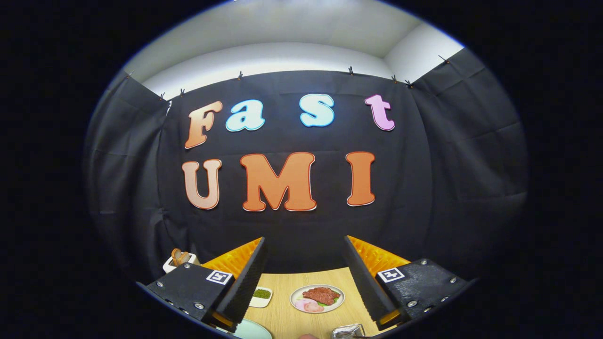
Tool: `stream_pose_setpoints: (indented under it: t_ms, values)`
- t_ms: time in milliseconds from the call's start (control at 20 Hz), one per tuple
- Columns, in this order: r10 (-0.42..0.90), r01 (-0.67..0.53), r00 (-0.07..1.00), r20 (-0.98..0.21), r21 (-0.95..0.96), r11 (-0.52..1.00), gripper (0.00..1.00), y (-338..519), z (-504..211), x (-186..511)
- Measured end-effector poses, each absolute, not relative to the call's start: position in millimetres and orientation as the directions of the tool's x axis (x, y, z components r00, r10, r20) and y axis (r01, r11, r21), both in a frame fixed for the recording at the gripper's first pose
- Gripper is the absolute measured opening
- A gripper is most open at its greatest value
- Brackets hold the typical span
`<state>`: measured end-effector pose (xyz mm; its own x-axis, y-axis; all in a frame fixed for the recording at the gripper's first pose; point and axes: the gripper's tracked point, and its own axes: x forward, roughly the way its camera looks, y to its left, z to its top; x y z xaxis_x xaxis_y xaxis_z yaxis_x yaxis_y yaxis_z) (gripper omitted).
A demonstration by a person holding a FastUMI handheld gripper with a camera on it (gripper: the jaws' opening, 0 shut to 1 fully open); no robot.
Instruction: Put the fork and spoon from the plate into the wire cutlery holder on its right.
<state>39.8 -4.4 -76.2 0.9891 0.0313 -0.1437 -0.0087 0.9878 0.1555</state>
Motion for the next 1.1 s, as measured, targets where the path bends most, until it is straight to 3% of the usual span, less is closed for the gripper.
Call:
stream_pose_setpoints:
  t_ms: [650, 850, 1100]
  values:
    - [0.307, -0.264, 0.909, -0.283, 0.181, 0.947, 0.96, 151.2, -126.1, 13.5]
    - [0.39, -0.329, 0.799, -0.458, 0.21, 0.921, 0.96, 192.2, -179.9, 0.9]
    - [0.424, -0.325, 0.589, -0.688, 0.279, 0.904, 0.96, 216.5, -252.1, -33.6]
